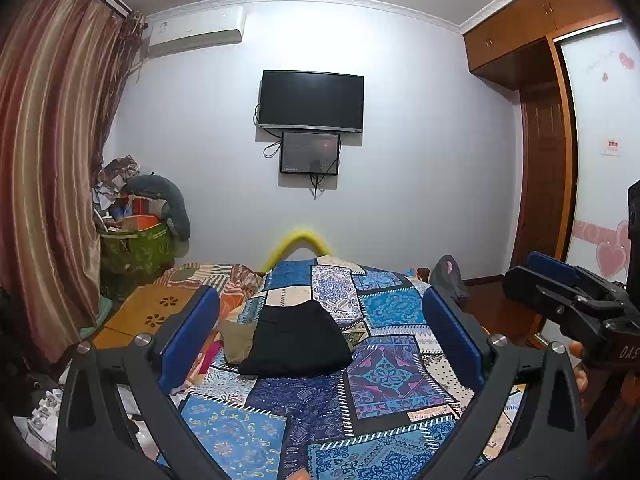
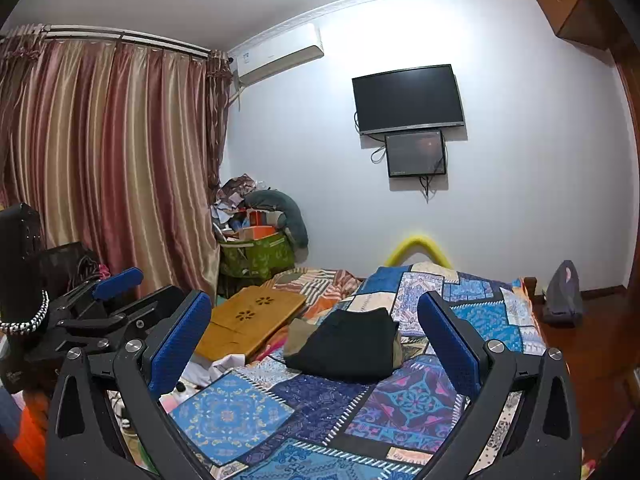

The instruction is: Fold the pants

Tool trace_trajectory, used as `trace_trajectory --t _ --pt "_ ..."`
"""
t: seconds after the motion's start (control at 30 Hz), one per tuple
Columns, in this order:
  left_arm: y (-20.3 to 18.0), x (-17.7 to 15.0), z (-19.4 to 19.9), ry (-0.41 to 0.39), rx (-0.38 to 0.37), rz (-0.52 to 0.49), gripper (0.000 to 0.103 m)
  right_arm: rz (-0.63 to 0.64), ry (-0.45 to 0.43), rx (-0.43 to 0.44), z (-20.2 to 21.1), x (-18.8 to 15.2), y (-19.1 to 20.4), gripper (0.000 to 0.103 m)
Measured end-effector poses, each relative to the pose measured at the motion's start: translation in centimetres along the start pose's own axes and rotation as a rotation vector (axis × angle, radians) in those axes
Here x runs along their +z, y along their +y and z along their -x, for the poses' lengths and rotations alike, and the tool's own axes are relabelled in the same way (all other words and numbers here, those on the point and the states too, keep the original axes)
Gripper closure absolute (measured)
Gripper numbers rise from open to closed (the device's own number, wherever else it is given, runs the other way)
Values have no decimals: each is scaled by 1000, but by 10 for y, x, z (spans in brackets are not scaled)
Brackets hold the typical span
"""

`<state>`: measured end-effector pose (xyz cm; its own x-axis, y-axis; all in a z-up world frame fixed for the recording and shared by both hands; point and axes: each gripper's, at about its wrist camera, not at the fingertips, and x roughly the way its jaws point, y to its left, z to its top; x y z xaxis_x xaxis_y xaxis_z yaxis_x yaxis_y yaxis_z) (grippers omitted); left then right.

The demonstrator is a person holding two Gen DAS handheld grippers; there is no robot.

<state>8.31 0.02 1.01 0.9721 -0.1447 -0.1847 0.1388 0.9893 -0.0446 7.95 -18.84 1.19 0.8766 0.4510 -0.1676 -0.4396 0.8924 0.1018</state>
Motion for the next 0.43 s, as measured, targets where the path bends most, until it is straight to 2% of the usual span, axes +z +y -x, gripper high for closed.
trace_trajectory --t 0.43 --pt "-3 -2 -2 7 -3 -2 1 1 8 3 -2 1 2 0"
